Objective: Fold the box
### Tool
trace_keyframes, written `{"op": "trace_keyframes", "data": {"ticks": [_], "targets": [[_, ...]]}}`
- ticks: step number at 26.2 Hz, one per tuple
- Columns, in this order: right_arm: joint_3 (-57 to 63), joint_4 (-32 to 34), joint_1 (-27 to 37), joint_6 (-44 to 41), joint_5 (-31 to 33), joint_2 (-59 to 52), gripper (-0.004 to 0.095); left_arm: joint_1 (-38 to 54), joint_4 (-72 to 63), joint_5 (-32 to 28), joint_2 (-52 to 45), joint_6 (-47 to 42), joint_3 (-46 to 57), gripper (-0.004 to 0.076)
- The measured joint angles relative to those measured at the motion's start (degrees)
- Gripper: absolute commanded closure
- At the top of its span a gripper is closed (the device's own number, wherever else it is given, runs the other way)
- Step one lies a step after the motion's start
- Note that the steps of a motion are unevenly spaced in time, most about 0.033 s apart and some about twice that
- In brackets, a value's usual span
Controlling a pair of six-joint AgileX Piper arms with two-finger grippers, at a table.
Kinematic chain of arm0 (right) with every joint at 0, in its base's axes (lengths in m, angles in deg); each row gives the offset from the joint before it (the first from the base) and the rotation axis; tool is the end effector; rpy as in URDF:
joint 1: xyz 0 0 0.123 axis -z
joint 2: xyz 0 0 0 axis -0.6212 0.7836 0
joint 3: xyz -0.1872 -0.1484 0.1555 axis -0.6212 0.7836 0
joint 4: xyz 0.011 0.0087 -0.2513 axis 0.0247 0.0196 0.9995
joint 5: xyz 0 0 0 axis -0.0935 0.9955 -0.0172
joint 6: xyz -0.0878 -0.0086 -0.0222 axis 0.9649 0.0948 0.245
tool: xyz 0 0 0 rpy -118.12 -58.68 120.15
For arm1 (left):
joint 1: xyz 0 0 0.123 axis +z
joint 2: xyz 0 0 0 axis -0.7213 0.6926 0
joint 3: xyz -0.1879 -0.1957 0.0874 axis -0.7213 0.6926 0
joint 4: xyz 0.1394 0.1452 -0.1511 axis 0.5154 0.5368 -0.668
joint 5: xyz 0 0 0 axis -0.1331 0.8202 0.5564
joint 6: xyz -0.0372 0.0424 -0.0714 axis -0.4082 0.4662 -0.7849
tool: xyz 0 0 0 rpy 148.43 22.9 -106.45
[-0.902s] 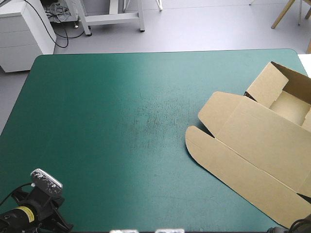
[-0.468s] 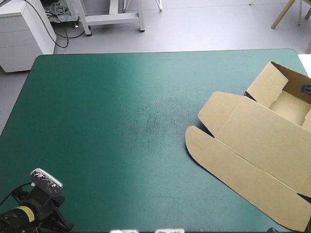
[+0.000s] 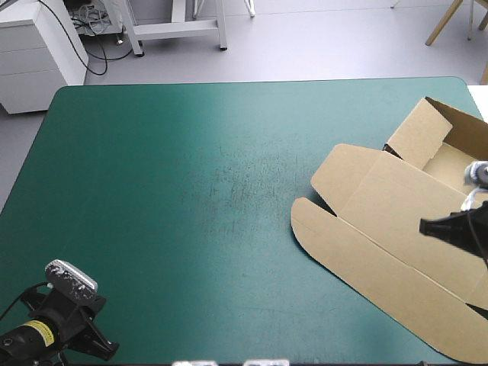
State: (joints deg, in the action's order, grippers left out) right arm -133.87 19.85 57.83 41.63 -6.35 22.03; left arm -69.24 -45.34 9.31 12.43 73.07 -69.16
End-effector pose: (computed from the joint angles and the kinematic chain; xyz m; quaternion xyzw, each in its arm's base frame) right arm 0.1244 -0.0234 0.3978 0.0424 0.9262 0.0062 0.3747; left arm 0.0467 -0.0151 0.2824 0.2545 0.9047 -0.0182 0.3412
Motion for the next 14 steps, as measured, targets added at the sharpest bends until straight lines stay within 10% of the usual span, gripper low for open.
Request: {"op": "trace_keyframes", "data": {"ticks": [14], "targets": [[22.46,-1.51,-9.28,6.26,-0.23,-22.17,0.0927,0.00,-3.40,-2.97,-7.80,0.00,0.01,0.0734]]}}
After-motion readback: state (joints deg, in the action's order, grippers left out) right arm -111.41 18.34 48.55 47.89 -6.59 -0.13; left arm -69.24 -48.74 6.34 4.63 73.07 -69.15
